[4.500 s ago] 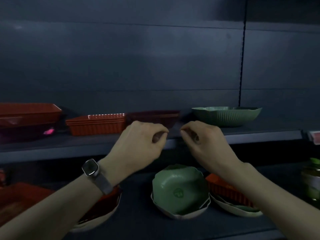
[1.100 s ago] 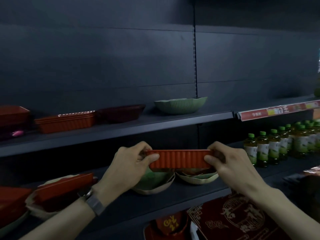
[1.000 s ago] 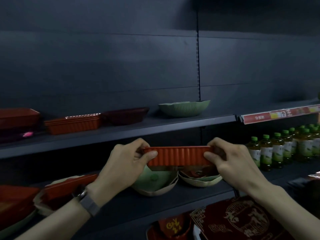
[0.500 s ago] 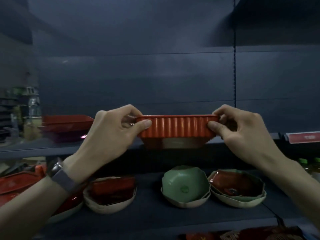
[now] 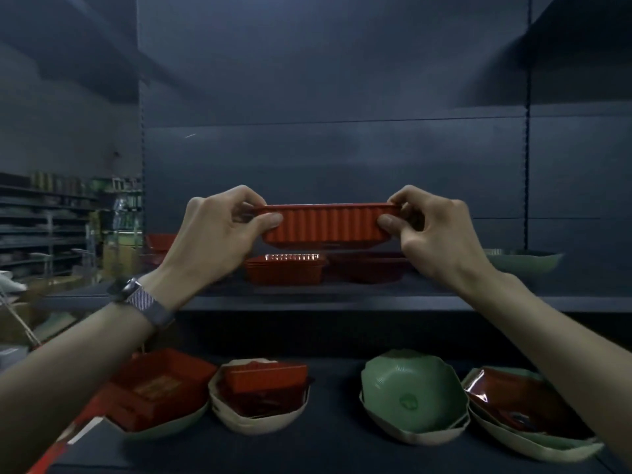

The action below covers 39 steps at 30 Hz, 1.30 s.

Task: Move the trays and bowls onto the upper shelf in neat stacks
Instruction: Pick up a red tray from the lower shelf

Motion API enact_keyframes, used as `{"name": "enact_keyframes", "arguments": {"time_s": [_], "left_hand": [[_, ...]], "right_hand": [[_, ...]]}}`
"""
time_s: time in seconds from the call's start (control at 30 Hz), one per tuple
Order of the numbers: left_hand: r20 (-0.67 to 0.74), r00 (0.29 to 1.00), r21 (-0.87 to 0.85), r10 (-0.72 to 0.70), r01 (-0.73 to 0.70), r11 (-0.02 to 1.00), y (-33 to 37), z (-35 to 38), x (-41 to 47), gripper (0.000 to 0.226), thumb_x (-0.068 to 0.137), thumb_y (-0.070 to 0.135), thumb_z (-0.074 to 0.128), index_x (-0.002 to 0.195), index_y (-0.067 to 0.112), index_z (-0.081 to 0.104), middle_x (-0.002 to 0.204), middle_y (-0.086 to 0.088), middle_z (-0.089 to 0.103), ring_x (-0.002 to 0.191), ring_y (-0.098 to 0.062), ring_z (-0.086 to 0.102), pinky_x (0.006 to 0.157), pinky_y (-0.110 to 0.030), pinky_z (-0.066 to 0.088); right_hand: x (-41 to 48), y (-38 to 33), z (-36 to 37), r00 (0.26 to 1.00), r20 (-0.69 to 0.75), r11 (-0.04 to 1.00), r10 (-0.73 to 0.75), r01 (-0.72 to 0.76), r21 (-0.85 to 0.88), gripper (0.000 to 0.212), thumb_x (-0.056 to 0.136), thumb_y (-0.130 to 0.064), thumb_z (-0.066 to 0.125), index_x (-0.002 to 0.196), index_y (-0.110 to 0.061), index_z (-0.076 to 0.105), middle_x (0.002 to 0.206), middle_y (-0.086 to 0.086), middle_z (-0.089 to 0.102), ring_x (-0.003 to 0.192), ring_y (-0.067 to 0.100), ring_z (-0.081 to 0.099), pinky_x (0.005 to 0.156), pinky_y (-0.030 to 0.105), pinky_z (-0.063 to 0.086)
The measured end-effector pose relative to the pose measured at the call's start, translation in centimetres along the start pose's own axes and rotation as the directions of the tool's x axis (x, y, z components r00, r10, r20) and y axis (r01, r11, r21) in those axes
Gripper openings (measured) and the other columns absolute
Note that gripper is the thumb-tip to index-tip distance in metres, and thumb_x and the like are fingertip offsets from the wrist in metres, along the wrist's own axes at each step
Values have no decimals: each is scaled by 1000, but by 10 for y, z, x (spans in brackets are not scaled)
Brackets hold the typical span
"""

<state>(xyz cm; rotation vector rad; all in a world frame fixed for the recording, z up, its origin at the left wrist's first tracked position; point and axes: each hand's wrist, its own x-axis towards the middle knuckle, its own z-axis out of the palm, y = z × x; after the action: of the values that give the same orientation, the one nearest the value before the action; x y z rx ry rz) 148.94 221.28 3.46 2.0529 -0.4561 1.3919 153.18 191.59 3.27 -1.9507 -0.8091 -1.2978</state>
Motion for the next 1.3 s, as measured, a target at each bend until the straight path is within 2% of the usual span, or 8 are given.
{"name": "enact_keyframes", "arguments": {"time_s": [0.23,0.43,0.57,0.67,0.8,0.9,1.13,1.3], "left_hand": [[-11,1000,68,13,-12,998,-51,-1,38,18,88,31,83,94,16,77,85,10,77,85,16,69,75,2,45],[60,998,137,-28,20,990,-113,25,57,17,88,34,83,89,19,75,82,7,78,83,-2,75,81,-15,55],[130,986,186,-101,76,980,-149,47,65,18,87,37,83,88,21,75,78,4,76,79,-12,75,87,-37,61],[150,980,223,-133,97,970,-163,59,73,19,87,37,83,85,20,75,76,0,75,77,-18,74,84,-39,61],[188,970,305,-157,95,948,-175,74,78,21,90,38,80,88,17,76,78,-5,72,80,-27,69,82,-38,58],[233,955,347,-185,96,933,-181,84,80,24,93,39,76,88,15,76,79,-8,70,81,-30,68,81,-39,59],[301,934,431,-195,49,901,-192,103,77,39,97,34,72,70,6,67,61,-6,61,61,-25,57,66,-30,49],[301,936,465,-181,21,885,-199,110,78,47,98,33,71,64,3,62,60,-10,57,63,-35,63,63,-41,58]], "right_hand": [[40,13,55,998,50,999,-46,45,13,9,96,-25,76,96,-19,71,72,-5,71,61,14,64,61,27,51],[59,43,105,985,175,998,-8,20,-65,5,96,-22,77,97,-20,72,70,-21,66,65,-6,64,62,13,48],[67,64,135,969,240,991,55,-24,-130,8,92,-27,80,95,-22,75,70,-18,64,63,5,58,71,35,54],[72,74,151,961,266,983,77,-29,-179,10,93,-30,79,96,-21,75,70,-14,62,69,19,61,72,38,55],[78,83,166,937,329,961,117,-23,-275,11,95,-33,75,98,-23,76,87,2,74,75,23,64,74,40,56],[81,89,174,905,385,935,181,-36,-354,16,95,-41,73,99,-26,77,92,2,75,87,27,69,81,46,59],[82,103,191,885,409,860,220,22,-510,27,94,-54,68,104,-30,77,105,2,75,99,29,68,77,37,45],[85,103,196,888,417,831,194,77,-551,32,96,-59,65,112,-33,76,110,1,74,102,28,68,75,35,39]]}}
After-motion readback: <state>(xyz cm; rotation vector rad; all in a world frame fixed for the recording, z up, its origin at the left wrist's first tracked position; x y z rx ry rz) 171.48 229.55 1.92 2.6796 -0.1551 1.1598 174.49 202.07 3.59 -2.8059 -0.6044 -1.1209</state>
